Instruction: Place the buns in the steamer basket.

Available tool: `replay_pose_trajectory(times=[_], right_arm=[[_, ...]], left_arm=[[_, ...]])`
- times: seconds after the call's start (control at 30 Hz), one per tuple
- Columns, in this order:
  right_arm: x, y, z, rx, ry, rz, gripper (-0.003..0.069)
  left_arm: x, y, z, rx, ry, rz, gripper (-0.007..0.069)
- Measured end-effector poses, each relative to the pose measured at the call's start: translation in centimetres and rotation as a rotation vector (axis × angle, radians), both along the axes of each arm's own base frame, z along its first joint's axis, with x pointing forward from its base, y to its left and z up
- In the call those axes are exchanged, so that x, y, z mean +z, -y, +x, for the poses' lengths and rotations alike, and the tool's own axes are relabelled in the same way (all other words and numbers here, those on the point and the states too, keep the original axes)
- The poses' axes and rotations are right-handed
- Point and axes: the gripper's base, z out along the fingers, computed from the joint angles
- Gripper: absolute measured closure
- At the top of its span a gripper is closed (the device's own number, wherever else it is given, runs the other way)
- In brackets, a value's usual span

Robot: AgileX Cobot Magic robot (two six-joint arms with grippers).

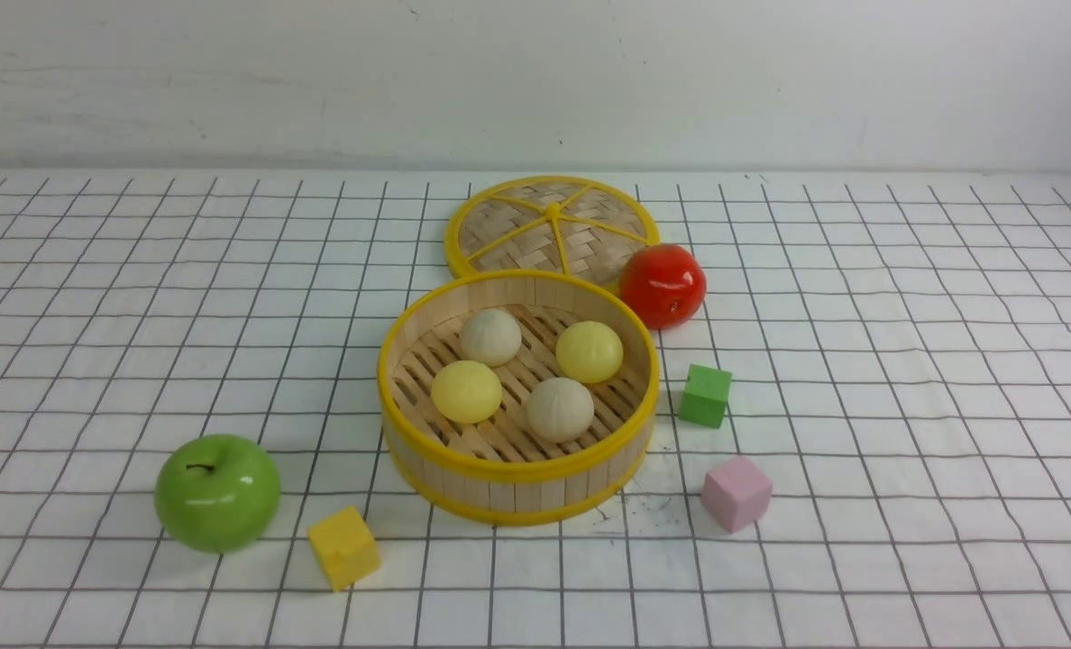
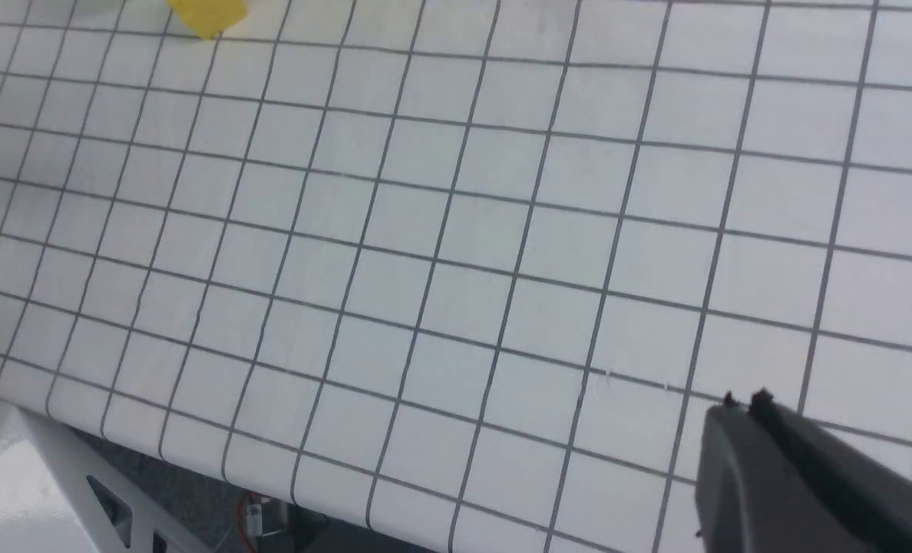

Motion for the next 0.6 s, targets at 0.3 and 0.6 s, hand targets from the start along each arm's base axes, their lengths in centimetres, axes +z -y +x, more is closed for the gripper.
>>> replay_pose_trajectory(times=[0.3, 0.6], right_arm=[[0.4, 1.7, -1.2, -0.059, 0.140, -0.090, 0.0671], [1.3, 4.7, -3.3, -0.317, 0.501, -0.335, 0.0669]], left_arm=[[0.0, 0.0, 0.0, 0.000, -0.001, 0.000, 0.0387], [0.0, 0.0, 0.0, 0.000, -0.001, 0.000, 0.0387]])
